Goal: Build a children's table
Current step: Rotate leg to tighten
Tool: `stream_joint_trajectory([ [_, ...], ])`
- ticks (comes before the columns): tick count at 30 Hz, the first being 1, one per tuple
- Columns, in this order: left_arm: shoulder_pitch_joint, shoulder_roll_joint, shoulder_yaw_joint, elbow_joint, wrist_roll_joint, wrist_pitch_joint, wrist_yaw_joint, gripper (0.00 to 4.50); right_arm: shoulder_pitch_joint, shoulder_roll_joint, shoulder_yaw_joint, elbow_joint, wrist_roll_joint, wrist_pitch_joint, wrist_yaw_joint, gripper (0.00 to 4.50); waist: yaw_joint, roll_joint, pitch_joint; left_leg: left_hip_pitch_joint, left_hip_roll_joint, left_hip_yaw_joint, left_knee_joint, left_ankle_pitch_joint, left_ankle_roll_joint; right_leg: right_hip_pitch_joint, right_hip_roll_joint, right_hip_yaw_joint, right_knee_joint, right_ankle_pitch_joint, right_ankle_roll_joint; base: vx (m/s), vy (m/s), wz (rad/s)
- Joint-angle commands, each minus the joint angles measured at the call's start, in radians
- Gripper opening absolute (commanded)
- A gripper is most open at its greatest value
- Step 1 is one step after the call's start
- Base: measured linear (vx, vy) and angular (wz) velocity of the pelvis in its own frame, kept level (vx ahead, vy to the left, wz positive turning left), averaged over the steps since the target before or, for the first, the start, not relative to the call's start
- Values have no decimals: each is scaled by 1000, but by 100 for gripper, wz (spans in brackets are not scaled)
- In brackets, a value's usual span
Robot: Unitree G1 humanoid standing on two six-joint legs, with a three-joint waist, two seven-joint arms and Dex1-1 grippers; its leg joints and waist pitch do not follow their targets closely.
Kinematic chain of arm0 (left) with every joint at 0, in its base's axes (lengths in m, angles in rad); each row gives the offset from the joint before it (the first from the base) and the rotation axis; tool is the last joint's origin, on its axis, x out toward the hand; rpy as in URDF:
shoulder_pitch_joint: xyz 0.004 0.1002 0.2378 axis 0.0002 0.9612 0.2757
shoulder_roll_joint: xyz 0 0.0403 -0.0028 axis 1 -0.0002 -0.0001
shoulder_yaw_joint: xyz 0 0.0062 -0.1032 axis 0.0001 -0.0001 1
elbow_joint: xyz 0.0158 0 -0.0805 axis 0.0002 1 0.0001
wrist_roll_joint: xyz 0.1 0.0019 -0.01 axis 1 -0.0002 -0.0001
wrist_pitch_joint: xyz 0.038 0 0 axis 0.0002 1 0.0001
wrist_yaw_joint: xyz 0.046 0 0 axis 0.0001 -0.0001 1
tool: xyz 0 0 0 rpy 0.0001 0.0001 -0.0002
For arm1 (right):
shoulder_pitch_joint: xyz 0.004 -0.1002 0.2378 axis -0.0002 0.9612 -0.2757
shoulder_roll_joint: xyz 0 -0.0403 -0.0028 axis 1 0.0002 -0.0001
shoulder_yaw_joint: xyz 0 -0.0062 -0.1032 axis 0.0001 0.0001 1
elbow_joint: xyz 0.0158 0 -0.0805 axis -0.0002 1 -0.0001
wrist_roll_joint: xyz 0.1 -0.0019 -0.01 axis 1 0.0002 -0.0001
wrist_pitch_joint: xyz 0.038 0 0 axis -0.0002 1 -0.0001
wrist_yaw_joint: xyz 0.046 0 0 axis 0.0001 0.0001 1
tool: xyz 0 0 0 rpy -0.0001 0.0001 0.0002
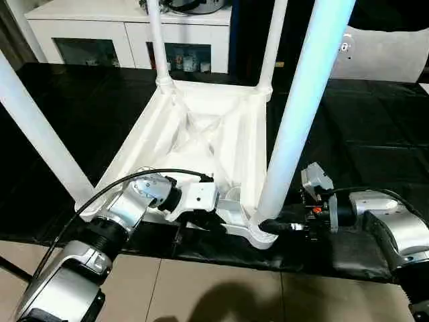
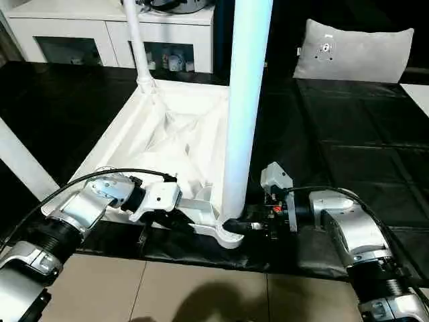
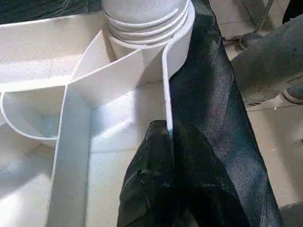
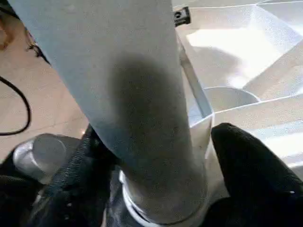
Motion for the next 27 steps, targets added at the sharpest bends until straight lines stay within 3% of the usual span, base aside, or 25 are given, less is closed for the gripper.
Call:
stream_joint_trajectory([
  [1,-1,-11,-47,-19,11,-28,-52,0,3,-1,4,-16,22,26,16,296,-2,-17,-70,-6,59,-13,-62,-65,108,69,-75,68,-65,-278,-124,0,0,0],
  [8,4,-8,-33,-14,0,-7,-51,0,23,1,-9,-59,77,81,35,242,6,-14,-69,-3,62,-13,-63,-65,105,67,-76,69,-66,-284,-121,0,0,0],
  [9,8,-11,-24,-19,-8,15,-43,0,32,7,-15,-76,92,94,27,242,6,-17,-69,-3,61,-13,-63,-69,100,68,-76,69,-67,-291,-116,0,0,0],
  [11,14,-31,5,-30,-15,92,25,0,50,31,-28,-109,103,115,-27,226,6,-13,-69,-2,63,-12,-65,-70,89,68,-77,70,-66,-292,-117,0,0,0],
  [13,16,-44,19,-37,-18,136,60,0,49,52,-33,-113,85,129,-88,223,3,-15,-65,-2,61,-12,-68,-90,78,66,-77,68,-73,-330,-108,0,0,0],
  [15,19,-76,43,-49,-19,215,137,0,24,119,-48,-76,0,129,-278,219,-9,-15,-58,5,49,-11,-68,-130,48,60,-75,61,-92,-442,-71,0,0,0],
  [16,20,-79,45,-50,-20,222,145,0,20,126,-50,-72,-7,130,-296,219,-9,-15,-58,5,49,-11,-68,-130,48,60,-75,61,-92,-442,-71,0,0,0],
  [17,19,-116,68,-54,-22,279,223,0,-11,188,-77,-31,-63,144,-461,215,-28,-19,-53,-2,37,-14,-65,-155,27,67,-72,46,-107,-541,-21,0,0,0],
  [19,19,-127,74,-53,-22,291,244,0,-19,204,-87,-22,-67,156,-499,210,-52,-18,-52,1,27,-15,-57,-183,21,62,-68,33,-123,-598,20,0,0,0],
  [21,6,-195,108,-33,-20,354,373,0,-62,288,-138,21,-102,207,-709,210,-85,-15,-55,-7,25,-20,-53,-194,22,65,-63,23,-129,-597,34,0,0,0],
  [23,-1,-223,121,-22,-21,370,423,0,-75,318,-155,34,-108,220,-772,210,-99,-15,-59,-4,24,-21,-52,-194,29,63,-63,21,-131,-575,28,0,0,0],
  [25,-14,-265,136,-5,-21,384,489,0,-81,346,-160,43,-105,194,-802,210,-105,-8,-63,-6,33,-24,-58,-176,61,66,-65,30,-123,-495,-3,0,0,0],
  [26,-18,-278,138,-2,-20,387,504,0,-79,350,-153,42,-107,172,-795,275,-105,-10,-65,-9,36,-23,-59,-162,74,66,-66,35,-116,-457,-19,0,0,0],
  [27,-22,-289,139,2,-17,385,520,0,-73,348,-141,38,-112,152,-781,275,-103,-11,-66,-8,38,-23,-60,-152,79,66,-67,39,-112,-437,-30,0,0,0],
])
